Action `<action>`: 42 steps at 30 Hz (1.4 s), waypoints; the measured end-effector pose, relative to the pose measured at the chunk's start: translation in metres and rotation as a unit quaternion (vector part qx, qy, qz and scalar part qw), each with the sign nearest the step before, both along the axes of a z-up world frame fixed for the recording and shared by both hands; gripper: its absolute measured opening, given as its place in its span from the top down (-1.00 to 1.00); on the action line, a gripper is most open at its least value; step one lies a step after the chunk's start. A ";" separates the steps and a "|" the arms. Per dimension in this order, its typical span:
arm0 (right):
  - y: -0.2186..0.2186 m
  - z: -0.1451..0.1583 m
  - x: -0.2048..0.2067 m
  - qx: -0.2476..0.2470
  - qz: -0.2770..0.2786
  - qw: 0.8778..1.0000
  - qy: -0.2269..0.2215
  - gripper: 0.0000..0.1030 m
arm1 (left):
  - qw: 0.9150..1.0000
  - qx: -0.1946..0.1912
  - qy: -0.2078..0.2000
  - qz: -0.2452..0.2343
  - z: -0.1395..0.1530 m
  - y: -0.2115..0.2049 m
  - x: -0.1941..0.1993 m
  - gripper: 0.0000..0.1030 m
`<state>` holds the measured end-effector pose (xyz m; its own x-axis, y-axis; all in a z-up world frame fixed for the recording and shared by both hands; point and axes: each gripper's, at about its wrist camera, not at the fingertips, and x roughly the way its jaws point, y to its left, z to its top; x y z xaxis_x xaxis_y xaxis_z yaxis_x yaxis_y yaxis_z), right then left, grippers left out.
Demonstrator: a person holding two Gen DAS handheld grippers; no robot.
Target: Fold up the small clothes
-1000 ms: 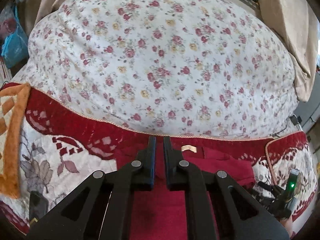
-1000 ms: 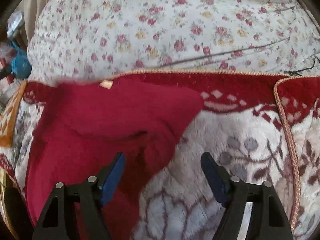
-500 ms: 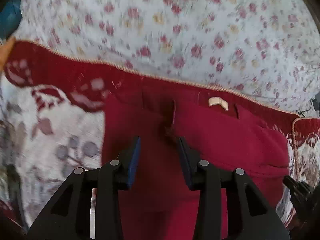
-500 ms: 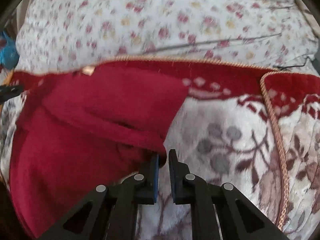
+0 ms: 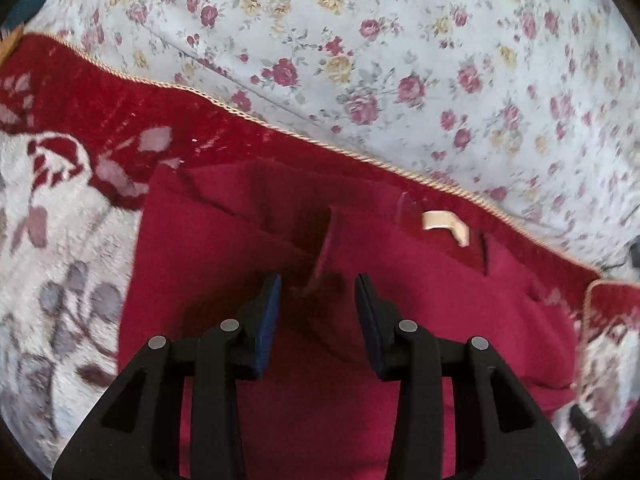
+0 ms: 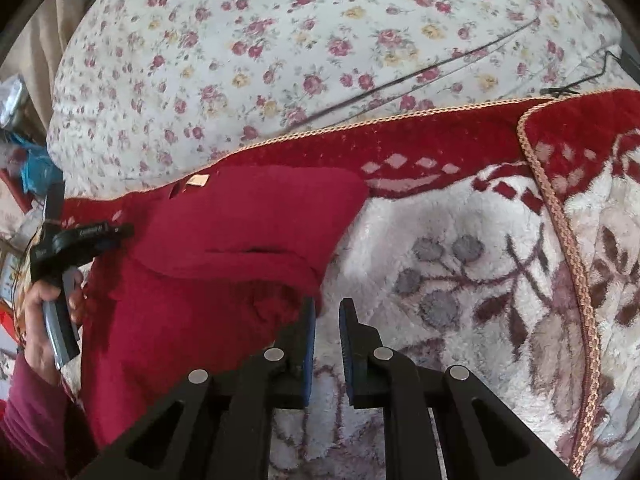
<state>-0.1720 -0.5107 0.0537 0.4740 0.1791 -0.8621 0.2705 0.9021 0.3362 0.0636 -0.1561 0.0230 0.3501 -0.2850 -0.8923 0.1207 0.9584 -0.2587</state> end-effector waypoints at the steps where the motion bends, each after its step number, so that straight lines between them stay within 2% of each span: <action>1: 0.001 0.001 0.000 0.003 0.000 1.000 -0.003 0.54 | 1.000 -0.008 -0.002 0.004 0.000 0.000 0.001 0.28; 2: 0.001 0.001 0.000 0.006 -0.003 1.000 -0.006 0.37 | 1.000 -0.006 -0.001 0.008 -0.002 -0.002 0.002 0.27; 3: 0.000 0.002 0.000 0.011 -0.008 1.000 -0.009 0.07 | 1.000 -0.001 0.004 0.010 -0.005 -0.004 0.003 0.27; 5: -0.004 0.002 0.000 0.028 -0.018 0.999 -0.015 0.05 | 1.000 0.011 -0.004 0.009 -0.008 -0.010 0.003 0.28; 6: -0.004 0.003 0.001 0.032 -0.018 0.999 -0.019 0.05 | 1.000 0.020 -0.012 0.004 -0.006 -0.014 0.002 0.41; 7: -0.004 0.004 0.000 0.027 -0.017 0.999 -0.021 0.05 | 1.000 0.022 -0.018 -0.001 -0.004 -0.015 0.000 0.65; 8: -0.003 0.004 0.000 0.017 -0.017 0.999 -0.021 0.05 | 1.000 0.012 -0.019 -0.009 -0.001 -0.016 -0.001 0.75; 12: 0.000 -0.001 0.003 0.014 -0.012 1.000 -0.013 0.05 | 0.998 -0.022 -0.049 -0.014 0.033 -0.007 -0.011 0.78; 15: 0.013 -0.005 0.011 -0.009 0.009 1.000 -0.014 0.05 | 0.996 -0.039 -0.077 -0.020 0.066 0.006 -0.023 0.78; 17: 0.021 -0.006 0.019 -0.033 0.018 0.999 -0.022 0.42 | 0.995 -0.040 -0.092 -0.021 0.080 0.020 -0.033 0.78; 18: 0.026 -0.007 0.023 -0.050 0.025 0.998 -0.023 0.71 | 0.995 -0.037 -0.096 -0.018 0.082 0.025 -0.036 0.78; 19: 0.028 -0.008 0.026 -0.067 0.028 0.997 -0.021 0.81 | 0.995 -0.035 -0.097 -0.014 0.080 0.035 -0.040 0.78; 21: 0.030 -0.007 0.025 -0.065 0.034 0.997 -0.022 0.85 | 0.996 -0.025 -0.088 -0.006 0.067 0.043 -0.045 0.78; 24: 0.038 0.000 0.014 -0.077 0.059 0.995 -0.017 0.90 | 0.998 0.007 -0.056 -0.005 0.031 0.051 -0.052 0.78; 26: 0.047 -0.006 0.006 -0.093 0.090 0.992 0.011 0.94 | 1.000 -0.004 -0.030 -0.003 0.011 0.057 -0.057 0.78; 28: 0.046 -0.013 0.000 -0.088 0.096 0.991 0.035 0.94 | 0.999 -0.019 -0.030 0.000 0.007 0.060 -0.058 0.78; 30: 0.032 -0.003 -0.003 -0.050 0.071 0.996 0.018 0.94 | 0.999 -0.025 -0.038 -0.002 0.013 0.061 -0.058 0.78; 32: 0.016 0.020 -0.006 -0.011 0.031 0.999 -0.044 0.91 | 0.998 -0.031 -0.051 -0.002 0.020 0.060 -0.058 0.78; 33: 0.014 0.029 -0.006 -0.006 0.020 0.997 -0.072 0.76 | 0.998 -0.033 -0.053 -0.001 0.021 0.060 -0.059 0.78; 34: 0.016 0.034 -0.003 -0.015 0.020 0.996 -0.084 0.42 | 0.998 -0.033 -0.054 -0.001 0.021 0.059 -0.059 0.78; 35: 0.023 0.035 0.002 -0.037 0.028 0.996 -0.082 0.33 | 0.998 -0.031 -0.055 -0.002 0.021 0.058 -0.059 0.78; 37: 0.038 0.027 0.012 -0.069 0.048 0.994 -0.065 0.33 | 0.998 -0.027 -0.059 -0.004 0.024 0.060 -0.058 0.78; 40: 0.040 0.016 0.021 -0.025 0.041 0.997 -0.059 0.33 | 0.996 -0.027 -0.080 0.007 0.042 0.064 -0.062 0.69; 42: 0.039 0.019 0.026 -0.024 0.038 0.997 -0.069 0.36 | 0.992 -0.005 -0.121 0.015 0.060 0.062 -0.069 0.69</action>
<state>-0.1455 -0.4715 0.0722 0.5751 0.1787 -0.7984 0.1545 0.9346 0.3204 -0.0054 -0.0939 0.0835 0.5628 -0.2800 -0.7777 0.1522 0.9599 -0.2355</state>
